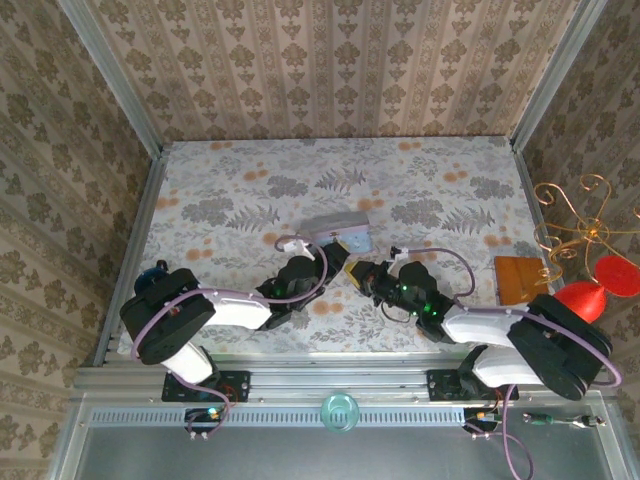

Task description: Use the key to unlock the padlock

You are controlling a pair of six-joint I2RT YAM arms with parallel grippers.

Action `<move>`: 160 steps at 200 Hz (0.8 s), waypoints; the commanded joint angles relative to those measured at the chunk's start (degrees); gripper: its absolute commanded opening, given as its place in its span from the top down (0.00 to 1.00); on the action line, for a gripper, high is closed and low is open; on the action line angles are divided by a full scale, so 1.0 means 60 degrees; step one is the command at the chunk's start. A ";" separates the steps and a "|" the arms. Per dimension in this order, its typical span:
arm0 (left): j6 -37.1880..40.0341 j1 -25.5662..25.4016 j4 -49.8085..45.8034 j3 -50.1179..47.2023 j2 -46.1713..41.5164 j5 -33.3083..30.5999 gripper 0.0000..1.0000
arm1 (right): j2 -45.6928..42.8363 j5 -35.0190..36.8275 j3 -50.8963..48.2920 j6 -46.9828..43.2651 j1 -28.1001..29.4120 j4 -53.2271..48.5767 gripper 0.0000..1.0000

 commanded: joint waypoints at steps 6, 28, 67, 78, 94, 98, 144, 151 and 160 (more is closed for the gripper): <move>0.0413 -0.0925 -0.0072 0.0546 -0.0414 0.1894 1.00 | -0.0612 0.0982 0.0669 -0.1151 -0.0193 -0.1186 1.00; 0.0600 -0.0901 -0.0316 0.0481 -0.0754 0.1767 1.00 | -0.0401 0.0391 0.0300 -0.0944 -0.0778 -0.0545 1.00; 0.0681 -0.0646 0.0205 -0.0116 -0.1172 0.1271 1.00 | -0.0041 -0.0909 0.0414 -0.1257 -0.1185 -0.0145 1.00; 0.0865 -0.0548 -0.0010 -0.0064 -0.1303 0.1036 1.00 | 0.0044 -0.1235 0.0516 -0.1424 -0.1168 -0.0316 1.00; 0.1089 -0.0367 -0.0210 0.0188 -0.1336 0.0848 1.00 | 0.0159 -0.1091 0.0159 -0.1205 -0.1104 0.0029 1.00; 0.1142 -0.0348 -0.0133 0.0194 -0.1318 0.0792 1.00 | 0.0189 -0.1064 0.0084 -0.1146 -0.1104 0.0125 1.00; 0.1025 -0.0225 -0.0076 -0.0220 -0.1355 0.0008 1.00 | 0.0124 -0.0821 -0.0124 -0.0895 -0.0708 0.0198 1.00; 0.0965 -0.0239 -0.0079 -0.0351 -0.1372 -0.0151 1.00 | 0.0099 -0.0726 -0.0094 -0.0895 -0.0631 0.0139 1.00; 0.0882 -0.0252 0.0008 -0.0511 -0.1387 -0.0338 1.00 | 0.0103 -0.0606 -0.0043 -0.0909 -0.0496 0.0060 1.00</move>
